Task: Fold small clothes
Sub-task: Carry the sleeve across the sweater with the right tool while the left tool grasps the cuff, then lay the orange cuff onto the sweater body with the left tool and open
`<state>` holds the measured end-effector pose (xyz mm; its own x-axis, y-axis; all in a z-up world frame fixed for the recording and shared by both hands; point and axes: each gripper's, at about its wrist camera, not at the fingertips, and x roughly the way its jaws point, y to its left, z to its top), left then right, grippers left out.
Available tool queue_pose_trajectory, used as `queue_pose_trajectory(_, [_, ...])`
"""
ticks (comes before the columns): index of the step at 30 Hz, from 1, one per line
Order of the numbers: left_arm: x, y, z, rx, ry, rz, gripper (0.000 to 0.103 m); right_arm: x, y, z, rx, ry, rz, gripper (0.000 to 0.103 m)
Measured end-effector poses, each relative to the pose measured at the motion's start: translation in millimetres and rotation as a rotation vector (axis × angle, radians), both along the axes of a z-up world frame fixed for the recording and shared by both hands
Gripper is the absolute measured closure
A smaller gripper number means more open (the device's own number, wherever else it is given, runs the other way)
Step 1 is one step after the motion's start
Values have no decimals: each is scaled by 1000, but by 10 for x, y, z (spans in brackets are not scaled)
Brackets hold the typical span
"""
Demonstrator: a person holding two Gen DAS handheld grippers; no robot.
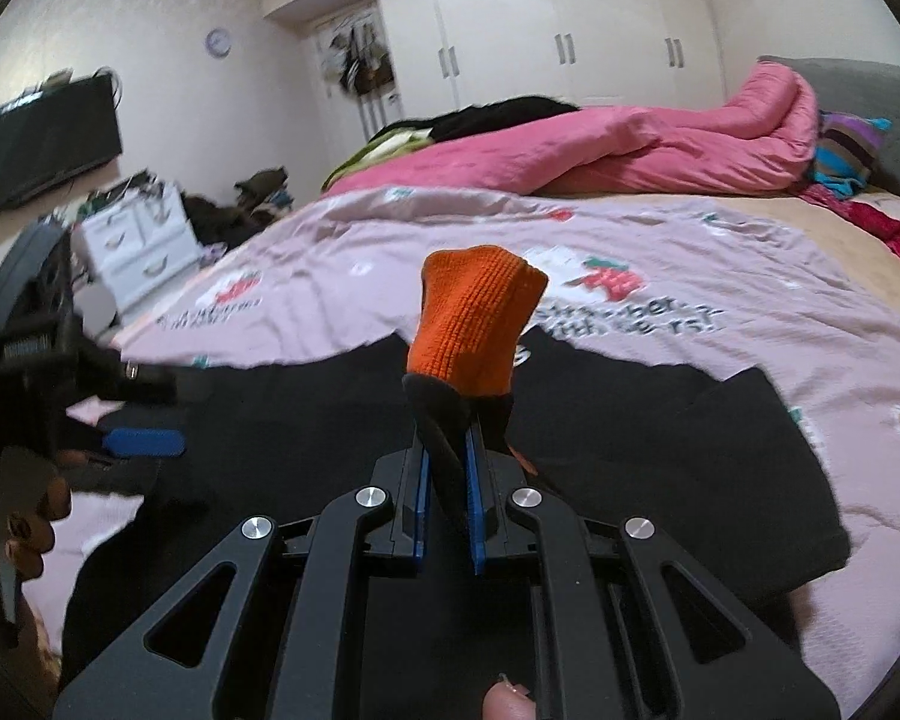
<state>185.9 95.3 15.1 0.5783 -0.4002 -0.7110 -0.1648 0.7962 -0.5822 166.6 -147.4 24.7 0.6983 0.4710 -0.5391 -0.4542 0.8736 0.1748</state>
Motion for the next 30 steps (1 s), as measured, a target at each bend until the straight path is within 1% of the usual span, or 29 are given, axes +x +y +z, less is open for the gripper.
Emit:
queue_pose_trajectory(3, [12, 73, -114, -72, 13, 6, 9, -31, 162, -113, -24, 24, 37, 93])
queue_pose_trajectory(7, [43, 131, -235, -110, 20, 5, 10, -51, 290, -233, -32, 70, 73, 90])
queue_pose_trajectory(8, [51, 129, -266, -115, 21, 1, 11, -50, 306, -254, -32, 79, 83, 88])
queue_pose_trajectory(10, [63, 112, -324, -126, 30, -11, 17, -65, 324, -280, -27, 96, 105, 84])
queue_pose_trajectory(12, [86, 84, -373, -140, 39, -26, 20, -85, 330, -286, -16, 108, 119, 80])
queue_pose_trajectory(14, [81, 58, -379, -145, 34, -36, 21, -91, 317, -292, 2, 131, 137, 72])
queue_pose_trajectory(16, [86, 45, -384, -157, 26, -43, 22, -113, 319, -309, 30, 166, 169, 70])
queue_pose_trajectory(17, [96, 47, -394, -167, 24, -43, 23, -134, 341, -320, 30, 178, 185, 67])
queue_pose_trajectory(18, [85, 61, -404, -178, 21, -43, 25, -167, 362, -327, 22, 183, 199, 65])
queue_pose_trajectory(19, [80, 66, -413, -193, 18, -44, 28, -212, 385, -330, 15, 189, 221, 60])
queue_pose_trajectory(20, [76, 65, -429, -208, 20, -49, 31, -256, 401, -327, 14, 195, 244, 54])
queue_pose_trajectory(21, [73, 56, -454, -228, 25, -58, 34, -293, 409, -321, 15, 199, 261, 51])
queue_pose_trajectory(22, [74, 43, -475, -237, 30, -64, 34, -340, 409, -308, 16, 203, 280, 47])
queue_pose_trajectory(23, [79, 16, -506, -238, 42, -72, 34, -374, 402, -298, 16, 205, 294, 46])
queue_pose_trajectory(25, [88, -42, -542, -224, 57, -85, 41, -438, 357, -276, 15, 207, 311, 40])
queue_pose_trajectory(26, [102, -87, -571, -219, 69, -95, 43, -461, 321, -267, 10, 204, 309, 40])
queue_pose_trajectory(27, [110, -113, -586, -219, 75, -100, 47, -466, 278, -257, 9, 202, 300, 40])
queue_pose_trajectory(29, [125, -188, -617, -206, 81, -110, 51, -457, 136, -232, 18, 204, 263, 40])
queue_pose_trajectory(30, [117, -211, -624, -196, 78, -114, 59, -439, 66, -214, 27, 205, 244, 40])
